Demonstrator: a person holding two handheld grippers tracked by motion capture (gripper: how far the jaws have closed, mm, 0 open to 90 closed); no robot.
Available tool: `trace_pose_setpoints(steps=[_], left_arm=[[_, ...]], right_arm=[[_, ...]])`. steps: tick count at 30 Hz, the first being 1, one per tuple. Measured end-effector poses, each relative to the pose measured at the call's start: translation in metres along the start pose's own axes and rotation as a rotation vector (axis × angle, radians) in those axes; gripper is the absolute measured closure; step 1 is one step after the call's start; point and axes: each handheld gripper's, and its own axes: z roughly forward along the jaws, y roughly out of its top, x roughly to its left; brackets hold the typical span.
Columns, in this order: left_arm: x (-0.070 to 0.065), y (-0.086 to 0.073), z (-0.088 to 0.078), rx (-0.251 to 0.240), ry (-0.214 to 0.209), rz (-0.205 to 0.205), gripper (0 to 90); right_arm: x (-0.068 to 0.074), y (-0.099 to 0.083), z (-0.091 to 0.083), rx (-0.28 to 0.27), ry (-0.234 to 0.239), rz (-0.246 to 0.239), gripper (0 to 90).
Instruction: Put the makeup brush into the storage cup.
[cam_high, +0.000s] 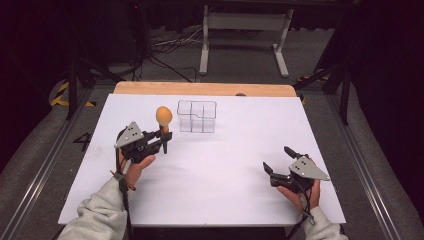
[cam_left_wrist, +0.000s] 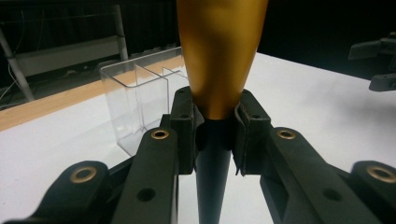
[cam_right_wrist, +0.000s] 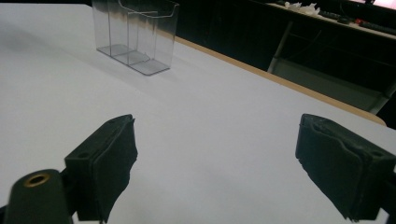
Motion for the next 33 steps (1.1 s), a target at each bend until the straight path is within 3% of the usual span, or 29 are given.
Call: trace_pose_setpoints(steps=[7,16,20,24,33], left_arm=[[0.002,0.007,-0.004,-0.037,-0.004,0.007,73.4],[0.008,0.024,-0.004,-0.091,0.016,0.015,73.4],[0.007,0.034,0.002,-0.126,0.006,0.015,73.4],[0.003,0.053,0.01,-0.156,-0.013,0.036,73.4],[-0.001,0.079,0.034,-0.181,-0.045,0.036,73.4]], right_arm=[[-0.004,-0.006,0.003,0.012,-0.008,0.026,12.8],[-0.005,-0.007,0.003,-0.011,-0.006,0.041,12.6],[-0.006,-0.007,0.002,-0.021,-0.021,0.046,12.2],[-0.008,-0.005,-0.003,-0.065,-0.047,0.054,12.2],[-0.01,-0.004,-0.006,-0.088,-0.066,0.06,12.3]])
